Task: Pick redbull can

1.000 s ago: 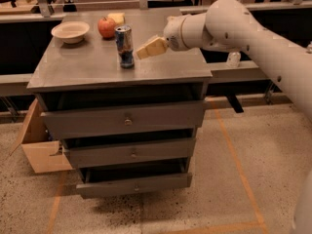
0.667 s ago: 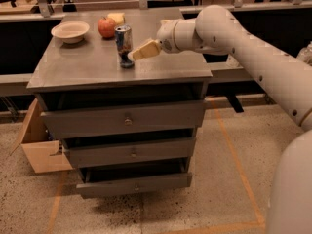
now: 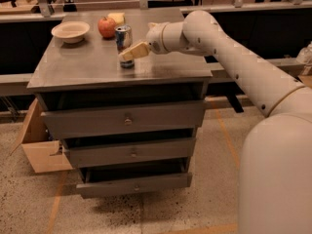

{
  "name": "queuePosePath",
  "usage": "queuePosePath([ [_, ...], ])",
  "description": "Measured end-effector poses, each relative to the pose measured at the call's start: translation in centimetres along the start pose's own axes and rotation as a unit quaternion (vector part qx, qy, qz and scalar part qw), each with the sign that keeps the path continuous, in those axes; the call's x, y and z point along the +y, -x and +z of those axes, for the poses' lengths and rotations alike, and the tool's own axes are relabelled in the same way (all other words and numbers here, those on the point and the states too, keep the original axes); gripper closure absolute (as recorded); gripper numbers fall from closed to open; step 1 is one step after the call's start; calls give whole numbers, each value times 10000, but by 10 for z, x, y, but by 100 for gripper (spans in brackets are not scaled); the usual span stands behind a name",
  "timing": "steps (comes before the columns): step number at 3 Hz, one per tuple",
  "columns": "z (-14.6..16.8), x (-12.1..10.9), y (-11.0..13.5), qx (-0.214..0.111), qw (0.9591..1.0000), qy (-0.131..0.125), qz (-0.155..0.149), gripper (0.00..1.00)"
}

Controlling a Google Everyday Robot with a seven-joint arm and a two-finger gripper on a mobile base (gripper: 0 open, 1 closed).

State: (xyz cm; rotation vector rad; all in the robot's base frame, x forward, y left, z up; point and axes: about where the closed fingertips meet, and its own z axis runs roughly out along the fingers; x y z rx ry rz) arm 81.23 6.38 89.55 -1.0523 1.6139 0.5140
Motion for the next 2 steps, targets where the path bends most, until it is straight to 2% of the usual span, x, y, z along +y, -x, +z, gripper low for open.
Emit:
queuePosePath([
  [1, 18, 10, 3, -163, 9996, 220, 60, 17],
  [2, 30, 22, 6, -282, 9987, 420, 52, 41],
])
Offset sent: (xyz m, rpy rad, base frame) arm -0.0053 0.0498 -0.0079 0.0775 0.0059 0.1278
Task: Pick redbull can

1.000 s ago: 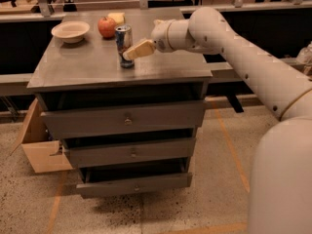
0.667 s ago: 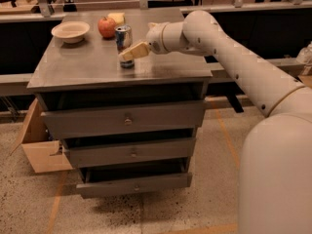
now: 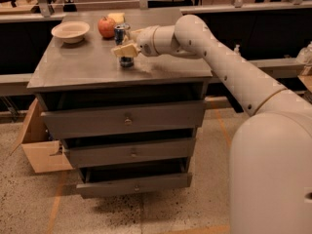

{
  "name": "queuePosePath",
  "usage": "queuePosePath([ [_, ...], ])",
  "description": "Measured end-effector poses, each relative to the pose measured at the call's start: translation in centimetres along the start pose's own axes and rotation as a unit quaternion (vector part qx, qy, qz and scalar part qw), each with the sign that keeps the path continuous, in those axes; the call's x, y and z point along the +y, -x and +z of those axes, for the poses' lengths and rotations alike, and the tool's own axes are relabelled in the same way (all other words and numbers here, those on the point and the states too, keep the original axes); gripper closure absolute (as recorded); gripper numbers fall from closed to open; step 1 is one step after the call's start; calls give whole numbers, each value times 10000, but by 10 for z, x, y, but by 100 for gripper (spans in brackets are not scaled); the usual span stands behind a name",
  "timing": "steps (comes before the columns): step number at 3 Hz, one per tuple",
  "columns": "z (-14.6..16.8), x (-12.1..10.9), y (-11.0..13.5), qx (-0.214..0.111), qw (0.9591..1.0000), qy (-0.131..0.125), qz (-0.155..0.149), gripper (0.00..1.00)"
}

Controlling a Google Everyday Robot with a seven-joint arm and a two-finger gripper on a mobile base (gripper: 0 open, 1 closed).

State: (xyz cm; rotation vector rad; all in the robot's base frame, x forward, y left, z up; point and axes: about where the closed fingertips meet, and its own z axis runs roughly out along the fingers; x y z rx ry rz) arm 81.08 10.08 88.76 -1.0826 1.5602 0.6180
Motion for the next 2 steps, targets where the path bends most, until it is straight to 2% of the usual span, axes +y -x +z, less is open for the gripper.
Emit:
queuePosePath([
  [1, 3, 8, 4, -90, 9999, 75, -62, 65],
  [2, -2, 16, 29, -289, 9992, 130, -245, 87],
])
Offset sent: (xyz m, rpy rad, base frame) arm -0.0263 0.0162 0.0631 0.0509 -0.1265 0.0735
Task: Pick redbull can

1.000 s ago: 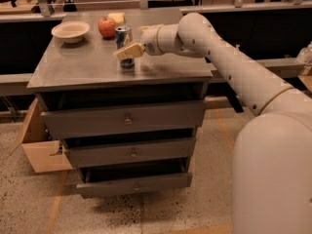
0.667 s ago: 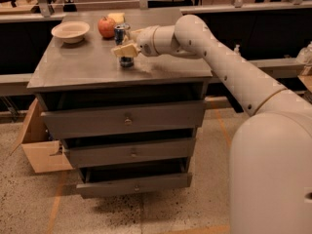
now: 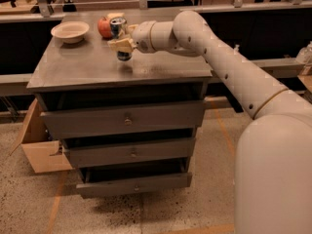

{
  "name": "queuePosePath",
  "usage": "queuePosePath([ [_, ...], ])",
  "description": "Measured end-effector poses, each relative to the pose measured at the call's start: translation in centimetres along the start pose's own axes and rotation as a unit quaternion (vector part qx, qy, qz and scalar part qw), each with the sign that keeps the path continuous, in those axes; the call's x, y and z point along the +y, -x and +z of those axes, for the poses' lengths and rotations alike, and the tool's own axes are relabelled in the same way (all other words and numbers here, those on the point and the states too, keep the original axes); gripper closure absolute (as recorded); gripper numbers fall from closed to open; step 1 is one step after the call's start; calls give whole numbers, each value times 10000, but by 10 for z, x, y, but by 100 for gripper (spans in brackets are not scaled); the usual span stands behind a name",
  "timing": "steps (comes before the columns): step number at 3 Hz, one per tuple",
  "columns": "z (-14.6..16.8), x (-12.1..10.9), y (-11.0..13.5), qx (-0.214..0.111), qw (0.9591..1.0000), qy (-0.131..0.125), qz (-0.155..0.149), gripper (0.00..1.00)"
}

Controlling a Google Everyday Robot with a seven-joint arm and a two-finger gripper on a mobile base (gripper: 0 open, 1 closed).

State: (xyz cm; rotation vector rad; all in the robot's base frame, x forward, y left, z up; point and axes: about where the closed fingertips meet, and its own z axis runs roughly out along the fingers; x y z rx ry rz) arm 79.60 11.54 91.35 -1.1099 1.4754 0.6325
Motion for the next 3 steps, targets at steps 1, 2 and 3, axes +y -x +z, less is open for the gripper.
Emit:
queuePosePath([
  [1, -2, 10, 29, -108, 9993, 165, -304, 100],
  [2, -11, 19, 60, -360, 9977, 378, -422, 100],
  [3, -11, 20, 62, -375, 9976, 404, -427, 100],
])
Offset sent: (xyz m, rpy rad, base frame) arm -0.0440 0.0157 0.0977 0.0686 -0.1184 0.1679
